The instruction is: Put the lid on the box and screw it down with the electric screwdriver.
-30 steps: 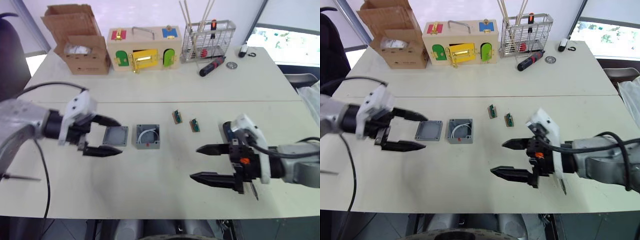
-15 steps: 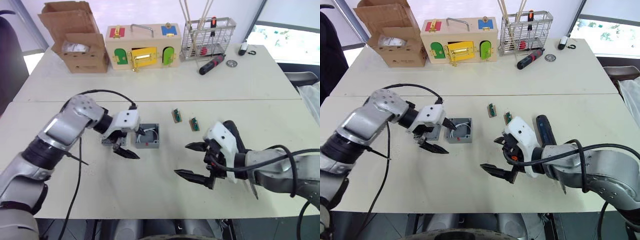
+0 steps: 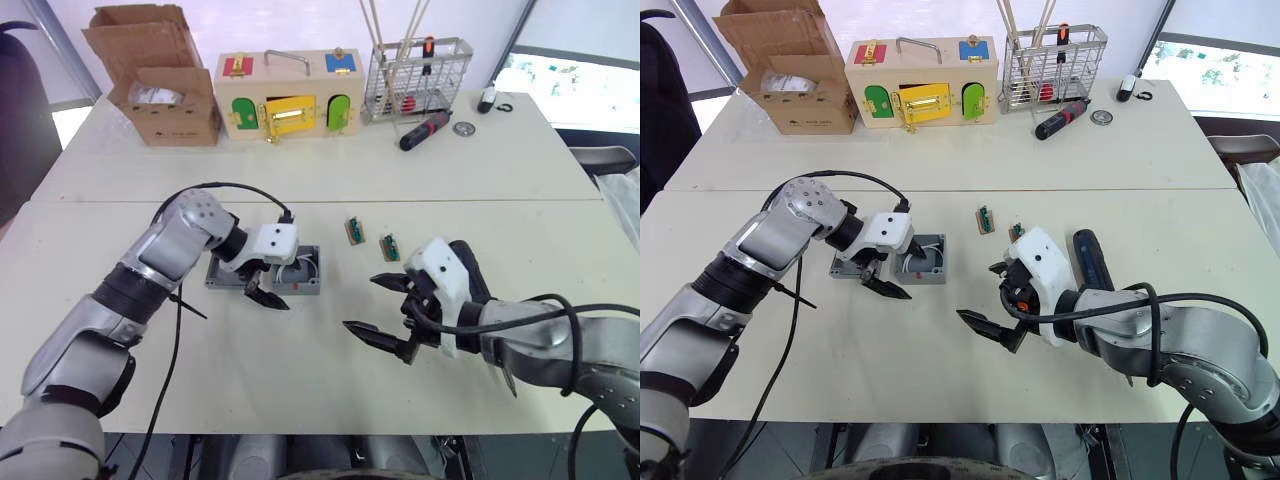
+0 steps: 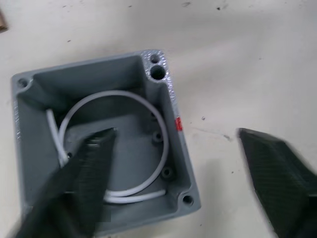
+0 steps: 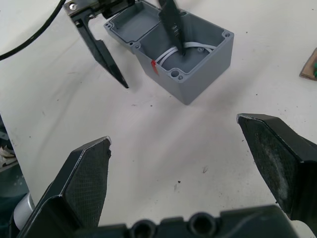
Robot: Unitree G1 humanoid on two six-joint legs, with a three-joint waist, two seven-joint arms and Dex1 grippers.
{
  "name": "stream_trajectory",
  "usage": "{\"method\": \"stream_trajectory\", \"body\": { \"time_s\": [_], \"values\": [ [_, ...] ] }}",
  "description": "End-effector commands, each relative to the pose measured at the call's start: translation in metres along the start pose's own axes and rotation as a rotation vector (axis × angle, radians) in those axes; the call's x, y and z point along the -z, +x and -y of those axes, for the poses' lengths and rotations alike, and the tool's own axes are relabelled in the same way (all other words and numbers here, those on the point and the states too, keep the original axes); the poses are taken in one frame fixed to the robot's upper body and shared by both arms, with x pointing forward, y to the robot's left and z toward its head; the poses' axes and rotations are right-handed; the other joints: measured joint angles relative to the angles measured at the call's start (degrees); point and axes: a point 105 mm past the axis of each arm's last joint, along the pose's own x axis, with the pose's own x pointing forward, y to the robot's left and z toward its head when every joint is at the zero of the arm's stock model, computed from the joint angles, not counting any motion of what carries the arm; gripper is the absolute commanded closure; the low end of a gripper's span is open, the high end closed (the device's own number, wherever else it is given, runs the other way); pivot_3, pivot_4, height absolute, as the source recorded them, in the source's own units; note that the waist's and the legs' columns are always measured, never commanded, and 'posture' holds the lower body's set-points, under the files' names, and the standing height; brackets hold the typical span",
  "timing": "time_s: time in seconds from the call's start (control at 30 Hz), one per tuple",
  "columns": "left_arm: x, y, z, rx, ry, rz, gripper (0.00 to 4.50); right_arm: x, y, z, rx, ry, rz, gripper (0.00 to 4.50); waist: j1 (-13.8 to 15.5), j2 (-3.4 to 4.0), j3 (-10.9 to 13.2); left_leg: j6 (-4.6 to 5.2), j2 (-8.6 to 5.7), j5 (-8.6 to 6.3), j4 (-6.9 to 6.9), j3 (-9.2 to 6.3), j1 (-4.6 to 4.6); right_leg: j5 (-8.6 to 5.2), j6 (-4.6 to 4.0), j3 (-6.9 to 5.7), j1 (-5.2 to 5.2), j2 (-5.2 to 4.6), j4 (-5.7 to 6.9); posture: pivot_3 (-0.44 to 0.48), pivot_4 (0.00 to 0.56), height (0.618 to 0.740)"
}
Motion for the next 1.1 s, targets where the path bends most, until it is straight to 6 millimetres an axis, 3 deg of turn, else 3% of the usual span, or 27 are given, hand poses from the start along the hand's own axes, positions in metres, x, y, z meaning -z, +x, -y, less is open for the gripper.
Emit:
{"method": "stream_trajectory", "body": {
  "time_s": [0.03, 0.13, 0.17, 0.37, 0.63, 1.1],
  "values": [
    [-0.006, -0.002, -0.001, 0.002, 0.039, -0.020, 2.72, -0.012, -0.001, -0.001, 0.009, -0.027, 0.045, 0.00, -0.02, 0.00, 0.00, 0.00, 0.00, 0.00, 0.00, 0.00, 0.00, 0.00, 0.00, 0.00, 0.00, 0.00, 0.00, 0.000, 0.150, 0.740],
    [-0.004, 0.002, -0.003, 0.003, 0.037, -0.023, 4.25, -0.014, -0.001, 0.001, 0.016, -0.028, 0.048, 0.00, 0.05, 0.00, 0.00, 0.00, 0.00, 0.00, 0.01, -0.01, 0.01, 0.00, 0.00, 0.00, 0.00, 0.00, 0.02, 0.000, 0.150, 0.740],
    [-0.004, 0.003, -0.004, 0.002, 0.035, -0.022, 4.44, -0.015, -0.001, 0.002, 0.021, -0.028, 0.049, 0.00, 0.12, 0.00, 0.00, 0.00, 0.00, 0.00, 0.01, -0.01, 0.01, 0.00, 0.00, -0.01, 0.00, 0.00, 0.03, 0.000, 0.150, 0.740],
    [-0.007, 0.003, -0.011, -0.012, 0.056, -0.019, 4.44, -0.015, -0.006, 0.003, 0.023, -0.022, 0.043, 0.00, 0.22, -0.01, -0.01, 0.00, -0.05, 0.00, 0.04, -0.02, 0.01, 0.00, 0.00, -0.01, 0.02, -0.03, 0.06, 0.000, 0.150, 0.740],
    [-0.026, 0.000, -0.011, 0.098, 0.269, 0.030, 4.44, 0.001, -0.024, -0.014, -0.059, 0.049, -0.019, 0.00, 0.13, -0.03, 0.00, 0.01, -0.03, -0.01, 0.04, -0.03, 0.01, 0.00, 0.00, -0.02, 0.01, -0.02, 0.07, 0.000, 0.150, 0.740],
    [-0.045, 0.028, 0.003, 0.329, 0.505, 0.052, 4.44, 0.019, -0.034, -0.024, 0.046, 0.136, -0.047, 0.00, 0.05, -0.05, 0.00, 0.01, -0.04, -0.01, 0.06, -0.04, 0.01, 0.00, 0.01, 0.00, 0.02, 0.00, 0.09, 0.000, 0.150, 0.740]
  ]
}}
